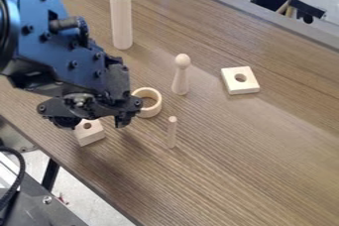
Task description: Moved circular object on the table and placed it on the thick cylinder
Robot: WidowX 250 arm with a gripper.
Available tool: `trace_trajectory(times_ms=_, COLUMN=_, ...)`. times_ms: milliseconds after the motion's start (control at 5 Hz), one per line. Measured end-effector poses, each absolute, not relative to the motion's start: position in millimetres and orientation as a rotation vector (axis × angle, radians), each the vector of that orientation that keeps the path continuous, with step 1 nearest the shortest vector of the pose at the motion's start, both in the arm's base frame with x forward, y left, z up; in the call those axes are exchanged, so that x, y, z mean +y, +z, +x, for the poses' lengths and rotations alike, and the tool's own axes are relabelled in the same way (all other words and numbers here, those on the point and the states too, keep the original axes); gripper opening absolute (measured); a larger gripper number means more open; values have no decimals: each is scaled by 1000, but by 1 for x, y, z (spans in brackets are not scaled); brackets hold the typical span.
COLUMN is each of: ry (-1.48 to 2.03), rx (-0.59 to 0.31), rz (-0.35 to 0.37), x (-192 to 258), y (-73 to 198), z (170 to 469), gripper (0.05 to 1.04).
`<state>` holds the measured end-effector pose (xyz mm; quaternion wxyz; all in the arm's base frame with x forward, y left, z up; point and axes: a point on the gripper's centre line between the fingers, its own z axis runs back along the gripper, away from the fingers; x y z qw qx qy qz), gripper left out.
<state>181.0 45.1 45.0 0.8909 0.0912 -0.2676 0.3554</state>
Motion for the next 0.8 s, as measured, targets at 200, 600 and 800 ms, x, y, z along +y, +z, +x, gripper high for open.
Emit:
trace_trajectory(times_ms=200, ry=740, rx=-546, rz=192, x=45, y=43, z=178, gripper=1001)
trace_trajectory(times_ms=600, ry=742, rx=-577, rz=205, x=48, y=59, z=184, gripper=1001)
trace_trajectory(times_ms=800, ry=761, rx=-603, rz=198, x=48, y=67, z=190, gripper=1001)
